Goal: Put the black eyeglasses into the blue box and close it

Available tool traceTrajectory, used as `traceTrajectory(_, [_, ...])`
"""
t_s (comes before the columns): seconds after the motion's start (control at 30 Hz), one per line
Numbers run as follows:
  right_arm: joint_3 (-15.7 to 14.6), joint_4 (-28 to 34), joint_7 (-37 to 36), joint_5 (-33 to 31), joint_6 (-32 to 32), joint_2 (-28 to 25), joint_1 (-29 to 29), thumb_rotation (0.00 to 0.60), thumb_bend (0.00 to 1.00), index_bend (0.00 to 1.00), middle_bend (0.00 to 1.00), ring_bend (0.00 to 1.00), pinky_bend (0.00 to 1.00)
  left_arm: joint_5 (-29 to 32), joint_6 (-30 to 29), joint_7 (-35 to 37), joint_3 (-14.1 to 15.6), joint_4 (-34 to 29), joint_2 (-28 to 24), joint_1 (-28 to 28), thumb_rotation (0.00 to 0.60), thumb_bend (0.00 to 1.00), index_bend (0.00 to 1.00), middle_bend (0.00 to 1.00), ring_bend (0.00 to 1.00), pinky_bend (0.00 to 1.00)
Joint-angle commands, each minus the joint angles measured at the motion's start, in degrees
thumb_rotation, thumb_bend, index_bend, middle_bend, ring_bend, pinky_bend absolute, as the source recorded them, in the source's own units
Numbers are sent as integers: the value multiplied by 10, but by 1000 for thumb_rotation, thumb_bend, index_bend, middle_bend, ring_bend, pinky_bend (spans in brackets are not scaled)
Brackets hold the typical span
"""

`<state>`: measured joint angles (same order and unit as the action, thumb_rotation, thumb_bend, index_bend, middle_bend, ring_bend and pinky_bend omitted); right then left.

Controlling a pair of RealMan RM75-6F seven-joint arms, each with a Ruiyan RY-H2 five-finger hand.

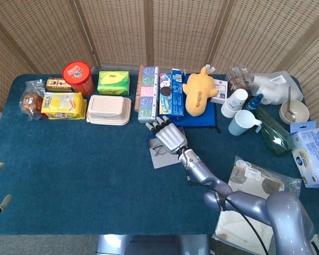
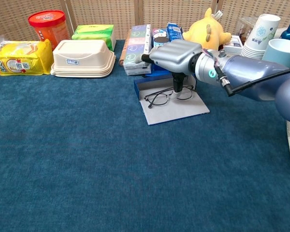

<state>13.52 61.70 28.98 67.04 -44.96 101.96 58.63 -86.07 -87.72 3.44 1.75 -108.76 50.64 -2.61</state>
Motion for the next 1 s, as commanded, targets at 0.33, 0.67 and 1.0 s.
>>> traceTrajectory(0.33, [11, -55, -13, -18, 14, 20, 18, 600, 0, 0, 173, 91, 152, 5, 3, 2, -1, 3, 2, 0, 588, 282, 127, 107, 81, 0])
traceTrajectory(0.67, [19, -74, -22, -29, 15, 27, 25, 600, 0, 0, 174, 91, 152, 7, 5, 1, -1, 3, 4, 0, 587, 282, 123, 107, 81, 0])
traceTrajectory(1.0, [5, -28, -15, -13, -11, 7, 12, 600, 0, 0, 174, 89, 149, 5, 9, 0, -2, 2, 4, 3, 585, 283, 121, 107, 81, 0])
